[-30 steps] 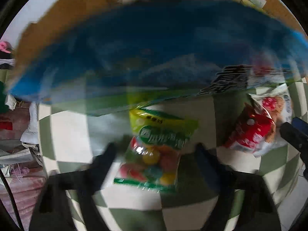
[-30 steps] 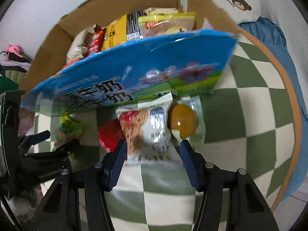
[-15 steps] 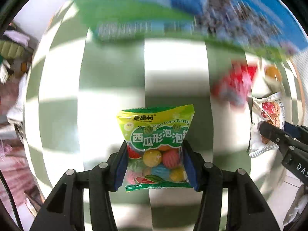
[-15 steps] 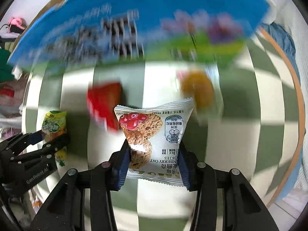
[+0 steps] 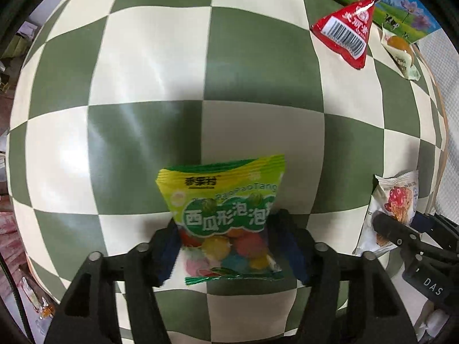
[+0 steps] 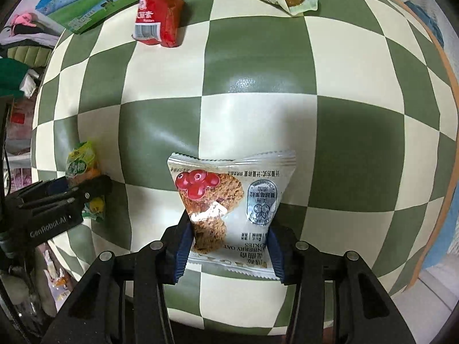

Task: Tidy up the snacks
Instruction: 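Carry both packets into the box and open both tools to release them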

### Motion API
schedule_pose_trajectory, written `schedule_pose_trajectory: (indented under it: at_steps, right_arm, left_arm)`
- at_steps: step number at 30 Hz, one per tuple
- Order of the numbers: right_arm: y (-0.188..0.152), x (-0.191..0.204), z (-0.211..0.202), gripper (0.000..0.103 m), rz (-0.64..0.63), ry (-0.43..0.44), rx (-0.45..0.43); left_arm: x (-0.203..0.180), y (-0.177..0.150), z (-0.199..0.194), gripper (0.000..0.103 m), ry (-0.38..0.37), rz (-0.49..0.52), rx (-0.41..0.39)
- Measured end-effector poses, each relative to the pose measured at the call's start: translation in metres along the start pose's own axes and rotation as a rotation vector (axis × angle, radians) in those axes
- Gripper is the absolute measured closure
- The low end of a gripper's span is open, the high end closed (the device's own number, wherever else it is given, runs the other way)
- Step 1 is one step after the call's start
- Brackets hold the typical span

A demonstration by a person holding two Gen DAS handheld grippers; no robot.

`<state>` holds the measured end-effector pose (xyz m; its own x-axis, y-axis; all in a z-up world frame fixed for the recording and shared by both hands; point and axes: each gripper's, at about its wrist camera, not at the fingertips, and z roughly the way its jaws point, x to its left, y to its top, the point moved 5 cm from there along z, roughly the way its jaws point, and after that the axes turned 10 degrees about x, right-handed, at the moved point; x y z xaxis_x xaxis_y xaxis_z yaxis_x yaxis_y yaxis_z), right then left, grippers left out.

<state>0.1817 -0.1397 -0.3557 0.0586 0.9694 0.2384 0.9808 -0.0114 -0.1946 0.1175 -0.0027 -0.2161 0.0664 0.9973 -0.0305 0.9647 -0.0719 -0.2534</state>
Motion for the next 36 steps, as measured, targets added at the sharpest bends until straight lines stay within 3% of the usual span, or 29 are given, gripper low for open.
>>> schedule_pose_trajectory:
  at_steps: [10, 14, 16, 22, 30, 33, 36]
  right_arm:
    - [0.010, 0.012, 0.016, 0.042, 0.023, -0.033, -0.001]
    - [0.010, 0.022, 0.016, 0.041, 0.011, -0.060, -0.007]
    - [0.007, 0.024, 0.012, 0.051, 0.003, -0.060, -0.025]
    - [-0.001, 0.034, -0.006, 0.058, -0.005, 0.010, -0.061]
    - [0.025, 0.041, -0.109, 0.058, -0.034, 0.126, -0.225]
    - [0.052, 0.040, -0.169, 0.058, -0.048, 0.159, -0.317]
    - [0.083, 0.038, -0.218, 0.058, -0.066, 0.175, -0.381]
  left_arm:
    - [-0.019, 0.013, -0.004, 0.036, 0.027, -0.016, 0.000]
    - [-0.008, 0.022, -0.010, 0.037, 0.026, -0.024, -0.014]
    - [-0.003, 0.023, -0.012, 0.054, 0.042, -0.018, -0.032]
    - [-0.015, 0.018, -0.038, 0.055, 0.021, 0.023, -0.067]
    - [-0.045, 0.041, -0.143, 0.055, -0.105, 0.084, -0.207]
    - [-0.051, 0.072, -0.194, 0.055, -0.154, 0.114, -0.264]
    - [-0.049, 0.114, -0.238, 0.055, -0.142, 0.137, -0.314]
